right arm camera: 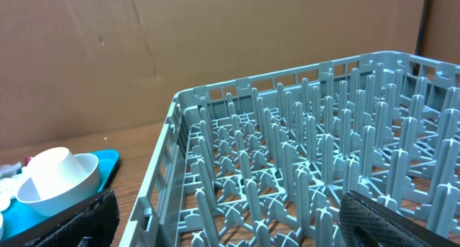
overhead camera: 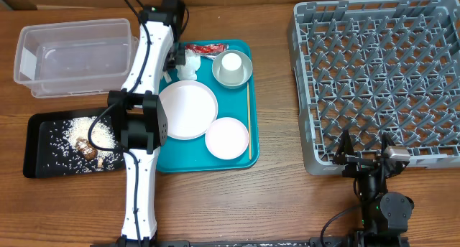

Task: Sort waste into correct bins and load items into the dishwasher
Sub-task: 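Carry the tissues left and drop them into the clear plastic bin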

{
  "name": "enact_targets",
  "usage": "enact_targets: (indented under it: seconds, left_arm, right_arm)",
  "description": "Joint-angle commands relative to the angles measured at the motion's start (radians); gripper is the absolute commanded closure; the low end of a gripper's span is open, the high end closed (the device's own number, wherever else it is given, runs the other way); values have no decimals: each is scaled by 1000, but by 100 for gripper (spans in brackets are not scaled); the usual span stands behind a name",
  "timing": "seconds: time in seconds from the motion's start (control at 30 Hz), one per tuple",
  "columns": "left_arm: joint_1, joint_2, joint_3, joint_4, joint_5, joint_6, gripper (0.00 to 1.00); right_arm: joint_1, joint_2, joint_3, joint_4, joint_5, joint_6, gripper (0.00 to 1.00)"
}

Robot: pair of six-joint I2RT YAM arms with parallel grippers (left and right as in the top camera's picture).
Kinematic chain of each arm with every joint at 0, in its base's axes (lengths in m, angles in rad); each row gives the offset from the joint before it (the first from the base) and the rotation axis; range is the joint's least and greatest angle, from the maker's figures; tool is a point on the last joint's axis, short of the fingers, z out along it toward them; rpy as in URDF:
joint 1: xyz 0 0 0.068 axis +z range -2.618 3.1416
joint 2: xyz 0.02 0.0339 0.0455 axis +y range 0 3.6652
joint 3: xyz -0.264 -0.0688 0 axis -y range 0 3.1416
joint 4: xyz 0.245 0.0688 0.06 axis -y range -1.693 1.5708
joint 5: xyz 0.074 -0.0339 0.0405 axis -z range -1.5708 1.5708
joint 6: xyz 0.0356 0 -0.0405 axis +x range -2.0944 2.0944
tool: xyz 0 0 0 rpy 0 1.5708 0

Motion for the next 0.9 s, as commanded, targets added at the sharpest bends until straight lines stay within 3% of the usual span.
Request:
enact_targets:
  seconds: [0.0, 0.27, 0.5, 0.87]
  left_arm:
    - [1, -114, 117, 0, -5, -37, 96]
    - [7, -253, 225, 9, 6, -41, 96]
    - [43, -310, 226, 33, -268, -131, 96]
    - [229, -242, 187, -47, -243, -310, 94]
  right_arm:
    - [-2, -9, -10, 6, -5, 0, 0]
    - [-1, -9, -10, 6, -5, 0, 0]
    - [-2, -9, -10, 6, -5, 0, 0]
    - [-2, -9, -10, 6, -5, 0, 0]
